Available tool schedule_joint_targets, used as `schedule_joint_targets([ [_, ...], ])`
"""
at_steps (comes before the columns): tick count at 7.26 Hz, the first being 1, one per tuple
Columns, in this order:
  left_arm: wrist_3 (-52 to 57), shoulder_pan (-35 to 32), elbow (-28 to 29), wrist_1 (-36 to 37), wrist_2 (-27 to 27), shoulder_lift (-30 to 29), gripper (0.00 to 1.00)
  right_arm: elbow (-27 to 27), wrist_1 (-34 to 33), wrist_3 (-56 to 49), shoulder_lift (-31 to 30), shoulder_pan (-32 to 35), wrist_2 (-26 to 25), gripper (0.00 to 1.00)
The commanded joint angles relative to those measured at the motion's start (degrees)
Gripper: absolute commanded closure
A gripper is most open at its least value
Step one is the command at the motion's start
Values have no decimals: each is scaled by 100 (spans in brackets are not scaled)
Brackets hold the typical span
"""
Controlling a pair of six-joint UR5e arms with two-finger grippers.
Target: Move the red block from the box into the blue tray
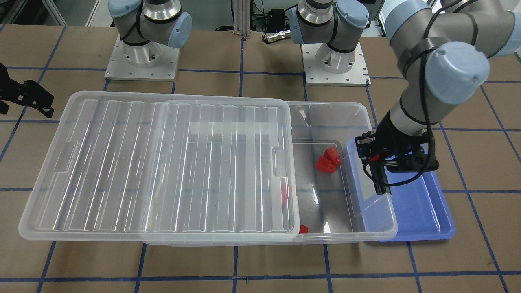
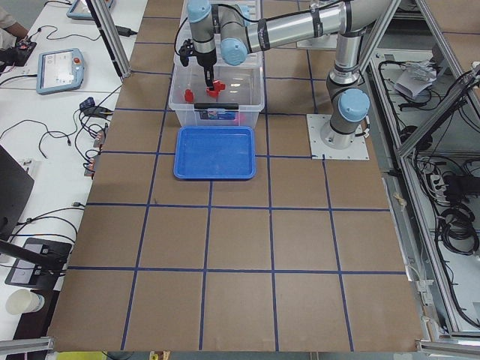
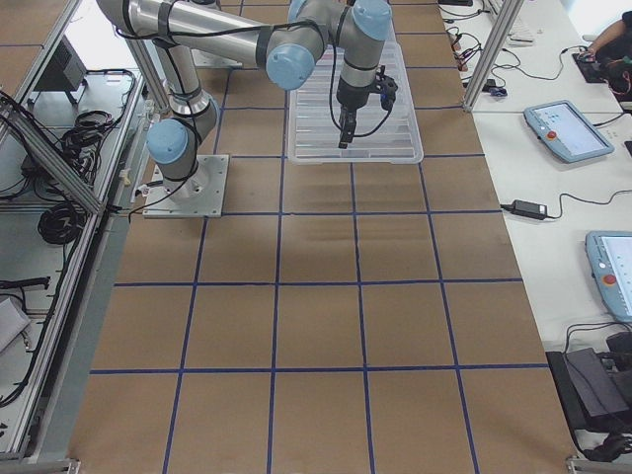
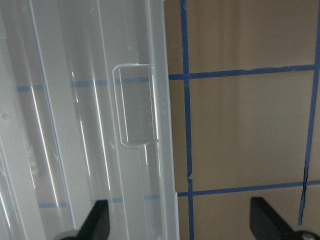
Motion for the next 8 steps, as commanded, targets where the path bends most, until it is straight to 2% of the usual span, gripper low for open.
schedule_joint_targets([
  [1, 1198, 1076, 29, -204, -74, 15, 89, 0, -138, -11, 140, -3, 38, 0],
  [2, 1673, 1447, -49, -195, -335, -124, 89, 0, -357, -38, 333, -3, 38, 0],
  [3, 1695, 1633, -250, -21, -364, -265, 89, 0, -515, -30, 596, -3, 29, 0],
  [4, 1712, 1687, -583, 711, -364, -440, 90, 9, -882, -47, 773, -12, 3, 0],
  [6, 1686, 1714, -1356, 2310, -373, -853, 90, 9, -1044, -99, 854, -38, -32, 0],
  [8, 1686, 1714, -1710, 3062, -303, -1170, 89, 9, -1053, -335, 870, -178, -23, 0],
])
